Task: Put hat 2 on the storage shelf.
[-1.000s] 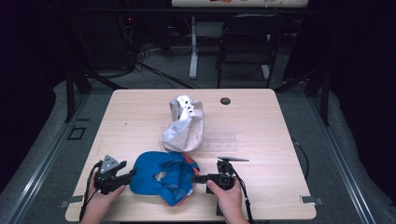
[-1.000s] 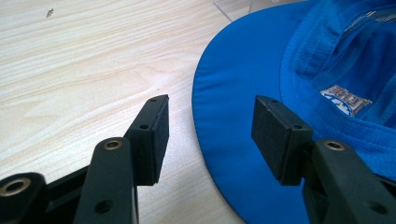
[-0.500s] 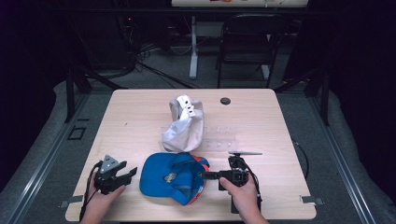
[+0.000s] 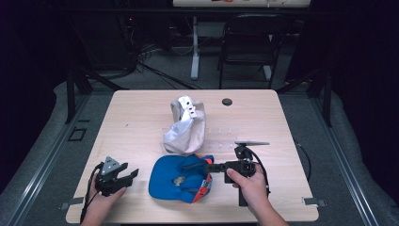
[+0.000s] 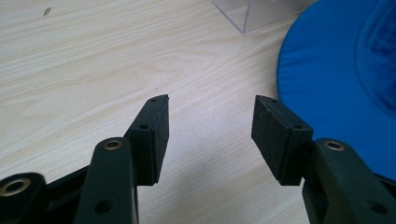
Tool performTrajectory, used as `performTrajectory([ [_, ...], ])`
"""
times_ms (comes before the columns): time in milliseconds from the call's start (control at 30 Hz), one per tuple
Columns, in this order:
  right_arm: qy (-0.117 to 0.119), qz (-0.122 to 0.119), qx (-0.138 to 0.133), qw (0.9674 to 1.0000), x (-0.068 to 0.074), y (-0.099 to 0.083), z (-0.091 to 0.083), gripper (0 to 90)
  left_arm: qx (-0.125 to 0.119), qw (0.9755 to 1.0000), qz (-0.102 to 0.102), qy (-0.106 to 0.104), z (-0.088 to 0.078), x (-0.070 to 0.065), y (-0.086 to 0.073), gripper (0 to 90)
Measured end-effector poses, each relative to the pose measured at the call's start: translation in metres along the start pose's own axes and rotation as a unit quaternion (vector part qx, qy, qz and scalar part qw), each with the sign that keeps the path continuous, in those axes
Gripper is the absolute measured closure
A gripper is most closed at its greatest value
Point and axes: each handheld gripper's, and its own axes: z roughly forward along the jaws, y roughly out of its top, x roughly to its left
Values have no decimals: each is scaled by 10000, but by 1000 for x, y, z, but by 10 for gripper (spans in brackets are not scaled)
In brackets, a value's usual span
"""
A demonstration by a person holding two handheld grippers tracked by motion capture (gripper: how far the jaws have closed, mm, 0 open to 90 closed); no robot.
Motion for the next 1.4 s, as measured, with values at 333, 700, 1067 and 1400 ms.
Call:
performTrajectory([
  [333, 284, 136, 138, 9994, 22, 18, -12, 783, 8, 10000, 4, -1, 0, 0, 0, 472],
  [700, 672, 393, 294, 9965, 47, 30, -18, 785, -2, 10000, 5, 1, 0, 0, 0, 472],
  [1067, 1064, 656, 189, 9920, 64, 40, -35, 785, -17, 10000, -24, 16, -1, 0, 0, 472],
  [1400, 938, 592, -29, 9938, 69, 48, -61, 786, -5, 10000, 11, 13, 0, 1, 0, 472],
])
